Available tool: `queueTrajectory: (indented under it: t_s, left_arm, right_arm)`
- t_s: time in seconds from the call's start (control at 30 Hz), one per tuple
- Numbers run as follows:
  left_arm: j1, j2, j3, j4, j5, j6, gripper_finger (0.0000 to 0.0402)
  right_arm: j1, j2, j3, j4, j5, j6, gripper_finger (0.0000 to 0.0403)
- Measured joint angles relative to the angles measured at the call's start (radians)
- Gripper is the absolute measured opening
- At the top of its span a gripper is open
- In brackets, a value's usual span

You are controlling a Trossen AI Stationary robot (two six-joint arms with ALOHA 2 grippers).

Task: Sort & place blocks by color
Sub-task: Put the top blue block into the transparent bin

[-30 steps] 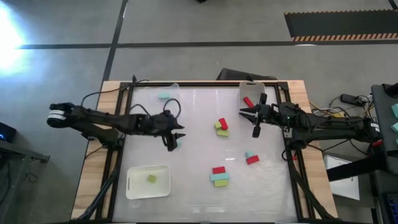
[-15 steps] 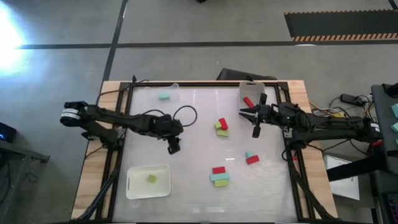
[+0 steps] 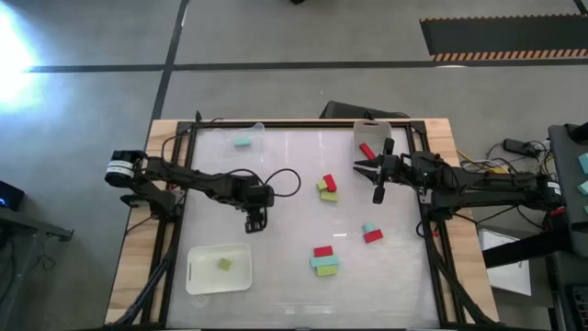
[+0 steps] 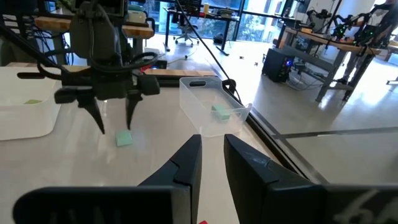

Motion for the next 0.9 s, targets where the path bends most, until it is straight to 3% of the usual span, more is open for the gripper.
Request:
queueTrajectory:
  t_s: [0.13, 0.57, 0.9]
  left_arm:
    - [0.005, 0.0, -0.011, 0.006, -0.06, 0.015, 0.0242]
    - [0.005, 0.0, -0.108, 0.164, -0.022, 0.032, 0.0247]
    - [0.005, 0.009, -0.137, 0.197, -0.022, 0.024, 0.0247]
  right_arm:
    - [0.0, 0.0, 0.0, 0.0, 0.0, 0.0, 0.0059]
    - [0.0, 0.0, 0.0, 0.0, 0.0, 0.011, 0.0059]
    - [0.0, 0.0, 0.0, 0.0, 0.0, 0.01, 0.0059]
